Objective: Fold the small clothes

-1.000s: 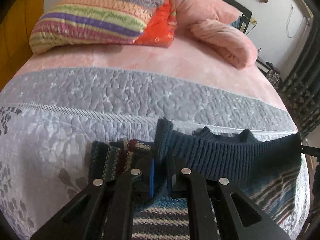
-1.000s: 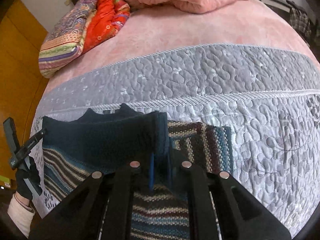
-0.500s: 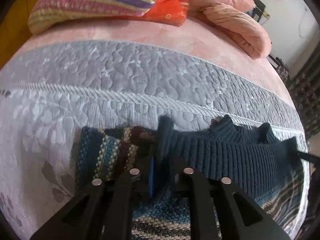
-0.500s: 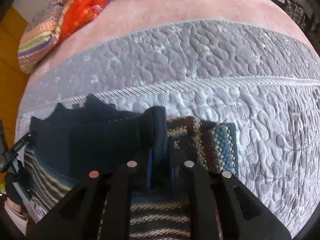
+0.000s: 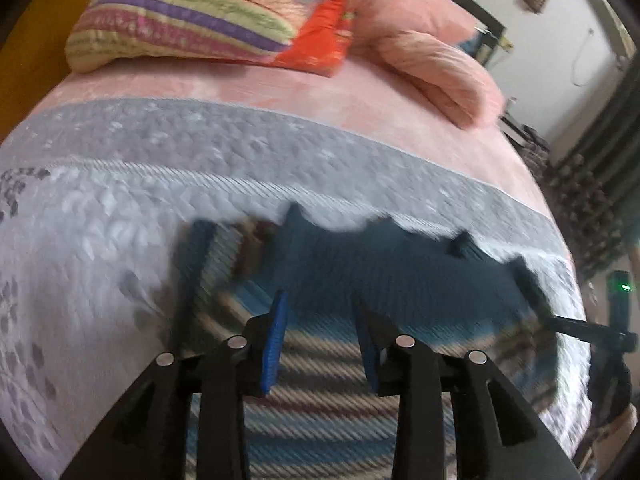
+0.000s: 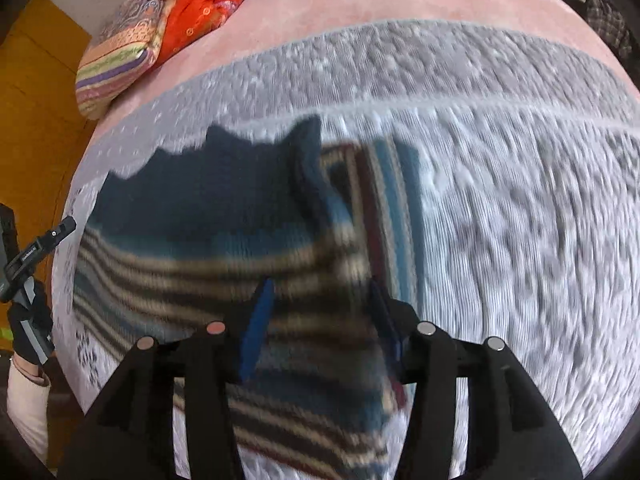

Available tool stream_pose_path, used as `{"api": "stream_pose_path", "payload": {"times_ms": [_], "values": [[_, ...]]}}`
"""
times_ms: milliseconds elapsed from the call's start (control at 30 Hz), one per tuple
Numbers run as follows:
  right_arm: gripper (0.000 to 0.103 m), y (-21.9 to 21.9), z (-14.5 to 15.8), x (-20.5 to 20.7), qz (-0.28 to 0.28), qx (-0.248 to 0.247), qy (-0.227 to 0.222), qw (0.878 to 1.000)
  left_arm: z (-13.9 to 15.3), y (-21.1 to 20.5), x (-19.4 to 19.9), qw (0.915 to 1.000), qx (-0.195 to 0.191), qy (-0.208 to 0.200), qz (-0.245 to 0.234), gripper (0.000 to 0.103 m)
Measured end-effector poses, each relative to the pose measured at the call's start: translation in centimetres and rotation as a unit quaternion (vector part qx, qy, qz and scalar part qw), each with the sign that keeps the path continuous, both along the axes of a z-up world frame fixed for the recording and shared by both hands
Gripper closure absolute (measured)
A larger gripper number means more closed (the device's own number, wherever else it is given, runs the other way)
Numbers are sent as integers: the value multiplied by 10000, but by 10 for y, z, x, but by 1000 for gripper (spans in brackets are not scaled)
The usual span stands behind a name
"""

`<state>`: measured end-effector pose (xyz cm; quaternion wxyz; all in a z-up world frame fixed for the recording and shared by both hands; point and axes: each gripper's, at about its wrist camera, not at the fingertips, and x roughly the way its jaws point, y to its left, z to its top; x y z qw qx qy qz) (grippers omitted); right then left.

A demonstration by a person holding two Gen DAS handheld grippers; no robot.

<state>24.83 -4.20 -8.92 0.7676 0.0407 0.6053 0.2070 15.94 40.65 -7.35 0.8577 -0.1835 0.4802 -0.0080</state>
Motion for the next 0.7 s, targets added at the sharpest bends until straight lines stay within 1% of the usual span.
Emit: {"api": "stream_pose_path", "payload": {"times_ms": [33, 133, 167, 200, 233, 300, 367, 467, 600, 700], "values": [[59, -4, -2, -7, -7, 30, 32, 10000, 1, -13, -7, 9998, -95, -6, -145, 68], [71, -13, -8, -24, -4, 71, 58, 10000, -2, -44, -19, 9990, -46, 76, -432, 68], [81, -16, -9, -27, -19, 75, 72, 9999, -4, -58, -22, 9984, -11, 113, -555, 68], [94, -19, -9, -30, -49, 136, 102, 9998, -7, -66, -24, 9980, 19, 143, -618, 67], [94, -22, -7, -33, -78, 226, 103, 9997, -10, -73, -25, 9976, 35, 195, -660, 67], [94, -26, 1, -37, -138, 276, 3, 9995, -20, -83, -25, 9970, -60, 359, -690, 67], [95, -29, 5, -38, -203, 103, -42, 9997, -31, -89, -25, 9963, -46, 506, -690, 67], [95, -32, -6, -38, -305, -127, 110, 9994, -44, -91, -25, 9956, -85, 648, -666, 67], [95, -36, -21, -39, -425, -85, 215, 9988, -50, -86, -28, 9955, -222, 675, -628, 68], [94, -37, -26, -40, -486, -76, 231, 9985, -53, -82, -29, 9956, -299, 683, -567, 68]]}}
